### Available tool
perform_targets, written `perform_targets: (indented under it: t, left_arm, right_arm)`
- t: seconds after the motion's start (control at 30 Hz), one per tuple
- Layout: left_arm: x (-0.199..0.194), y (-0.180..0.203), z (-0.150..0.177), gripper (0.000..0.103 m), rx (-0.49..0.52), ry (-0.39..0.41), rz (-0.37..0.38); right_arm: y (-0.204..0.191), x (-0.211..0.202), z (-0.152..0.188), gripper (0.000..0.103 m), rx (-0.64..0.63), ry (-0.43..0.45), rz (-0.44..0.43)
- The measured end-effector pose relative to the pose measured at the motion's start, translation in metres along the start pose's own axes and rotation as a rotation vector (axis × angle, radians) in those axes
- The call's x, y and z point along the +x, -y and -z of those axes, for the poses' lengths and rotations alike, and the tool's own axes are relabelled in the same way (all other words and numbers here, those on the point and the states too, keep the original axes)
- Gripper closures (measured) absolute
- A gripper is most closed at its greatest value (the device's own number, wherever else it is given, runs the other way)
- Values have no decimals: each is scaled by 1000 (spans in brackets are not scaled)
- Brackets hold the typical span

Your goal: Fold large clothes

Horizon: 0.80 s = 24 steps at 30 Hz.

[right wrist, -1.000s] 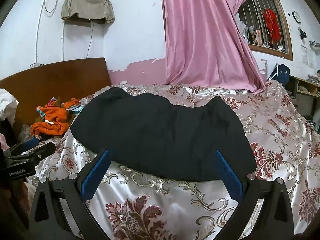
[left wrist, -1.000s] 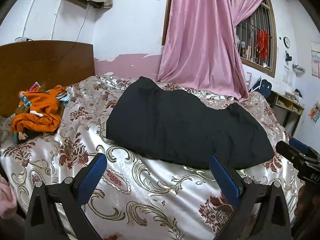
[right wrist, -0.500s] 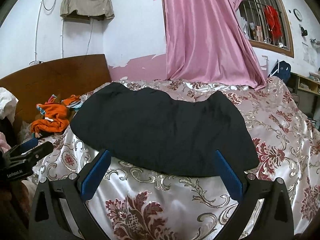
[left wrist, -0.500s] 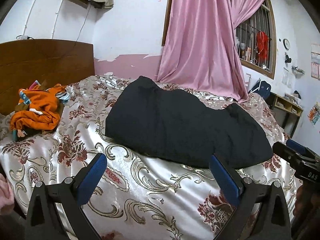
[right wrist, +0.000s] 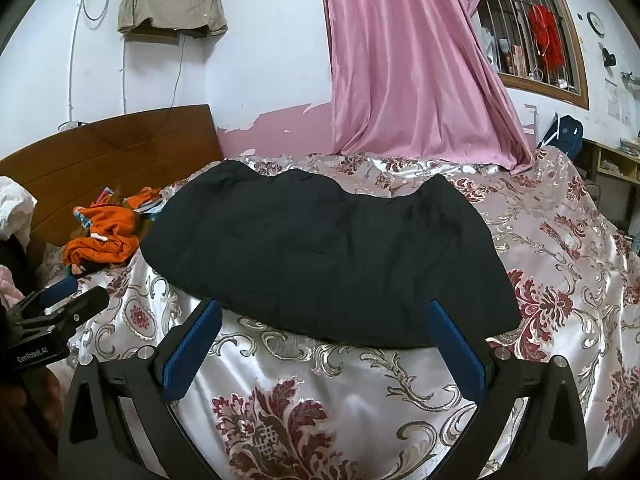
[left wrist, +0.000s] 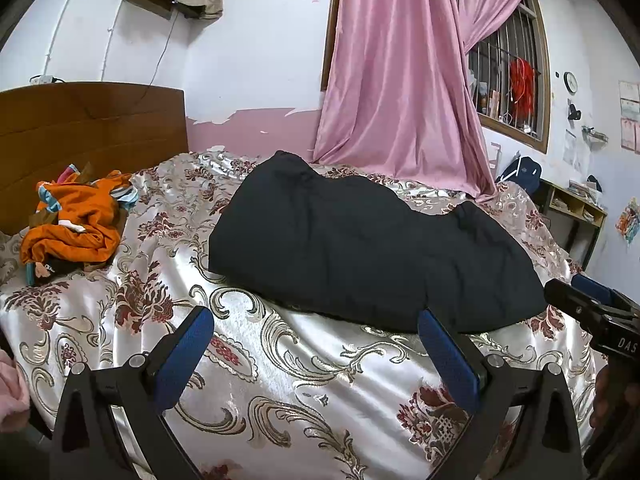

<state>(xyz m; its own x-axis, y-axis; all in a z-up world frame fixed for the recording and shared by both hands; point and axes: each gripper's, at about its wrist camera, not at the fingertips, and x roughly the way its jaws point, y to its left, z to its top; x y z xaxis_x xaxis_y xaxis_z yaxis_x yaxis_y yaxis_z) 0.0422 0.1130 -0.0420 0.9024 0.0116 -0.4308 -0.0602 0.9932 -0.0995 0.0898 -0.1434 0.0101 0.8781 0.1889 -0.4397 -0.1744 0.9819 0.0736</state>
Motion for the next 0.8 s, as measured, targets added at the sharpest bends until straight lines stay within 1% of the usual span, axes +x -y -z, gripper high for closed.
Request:
perform_targets:
  t: [0.8]
  left_arm:
    - [2,-1,1,0,14,3,2]
  right_arm:
    - [-1,1,1,3,-4,-5,-3]
